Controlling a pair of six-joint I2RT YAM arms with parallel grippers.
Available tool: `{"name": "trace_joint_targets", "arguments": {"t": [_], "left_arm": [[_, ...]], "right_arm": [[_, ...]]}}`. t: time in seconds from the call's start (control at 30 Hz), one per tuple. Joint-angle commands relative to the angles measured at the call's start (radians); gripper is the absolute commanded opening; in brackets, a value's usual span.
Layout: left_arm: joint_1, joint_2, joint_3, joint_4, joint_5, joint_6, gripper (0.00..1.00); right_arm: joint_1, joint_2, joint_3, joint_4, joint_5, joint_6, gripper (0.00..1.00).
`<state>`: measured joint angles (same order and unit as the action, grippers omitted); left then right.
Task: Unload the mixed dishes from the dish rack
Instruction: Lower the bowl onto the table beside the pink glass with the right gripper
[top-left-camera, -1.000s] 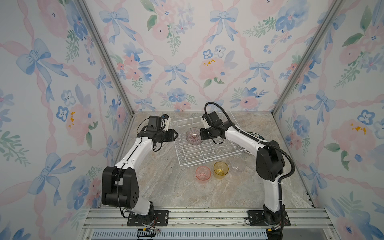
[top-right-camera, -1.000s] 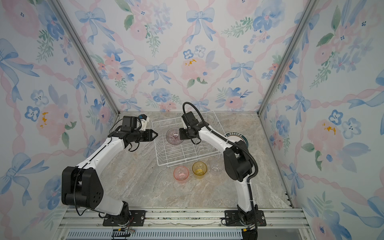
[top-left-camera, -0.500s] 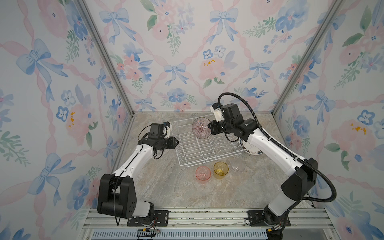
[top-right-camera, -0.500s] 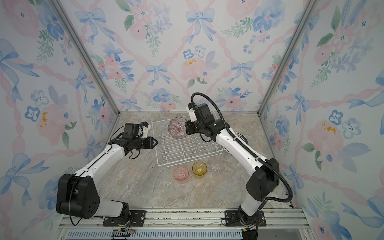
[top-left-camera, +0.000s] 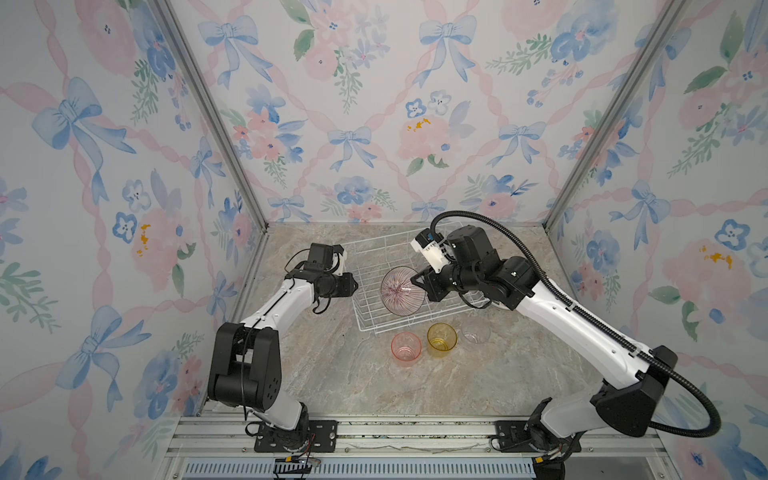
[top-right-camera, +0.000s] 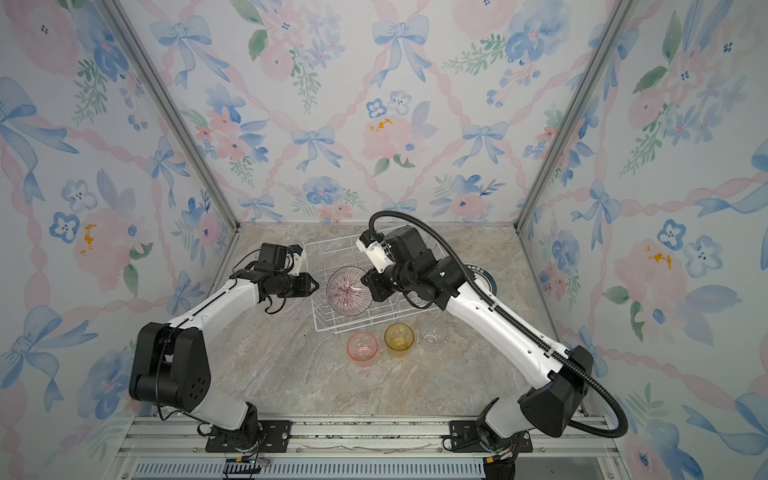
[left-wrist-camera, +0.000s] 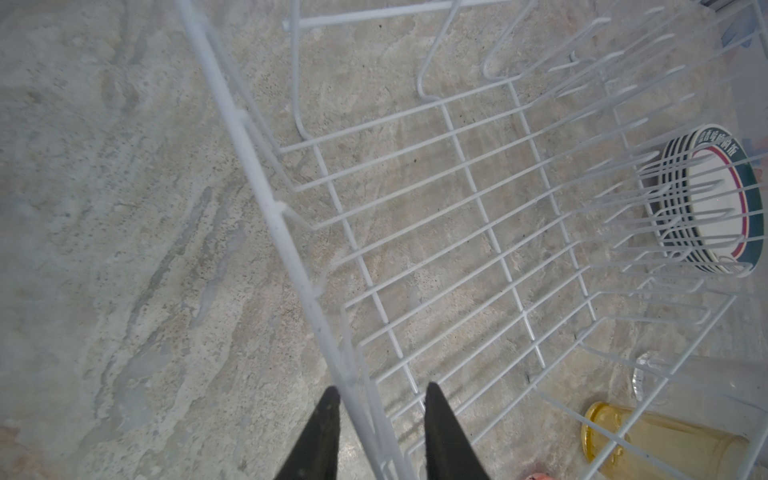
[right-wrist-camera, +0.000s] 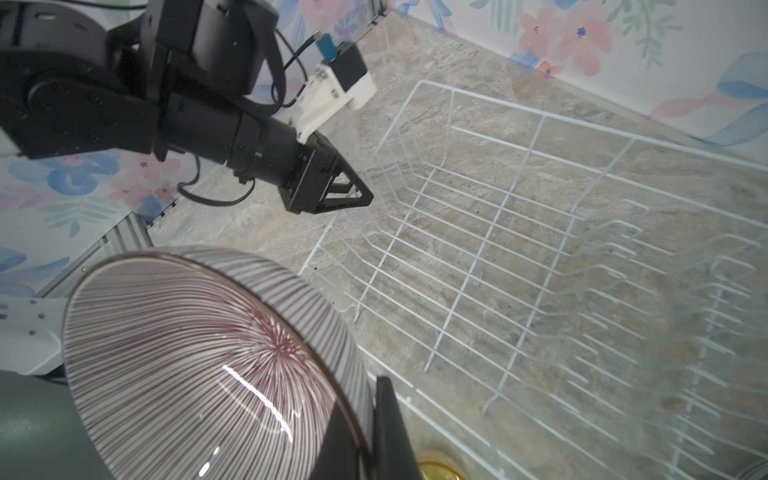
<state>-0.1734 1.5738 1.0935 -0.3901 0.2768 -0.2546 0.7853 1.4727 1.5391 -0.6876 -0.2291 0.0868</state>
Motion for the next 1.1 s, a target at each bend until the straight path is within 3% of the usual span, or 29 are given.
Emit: {"name": "trace_joint_targets", "arguments": {"t": [0.0, 0.4, 0.87, 1.07], "left_arm": [[0.009, 0.046, 0.068, 0.005, -0.018, 0.039, 0.31], [0.024, 0.263, 0.262, 0.003, -0.012, 0.081, 0.30], [0.042, 0.446, 0.533, 0.002, 0.034, 0.097, 0.30], [0.046, 0.401, 0.548, 0.001, 0.029, 0.094, 0.50]], "right_arm": [[0.057, 0.006, -0.015, -0.040, -0.071, -0.046, 0.00], [0.209, 0.164, 0.023, -0.038, -0.137, -0.043, 0.00], [0.247, 0.426, 0.141, -0.115, -0.111, -0.066, 0.00], [0.246, 0.528, 0.211, -0.146, -0.063, -0.074, 0.00]]}}
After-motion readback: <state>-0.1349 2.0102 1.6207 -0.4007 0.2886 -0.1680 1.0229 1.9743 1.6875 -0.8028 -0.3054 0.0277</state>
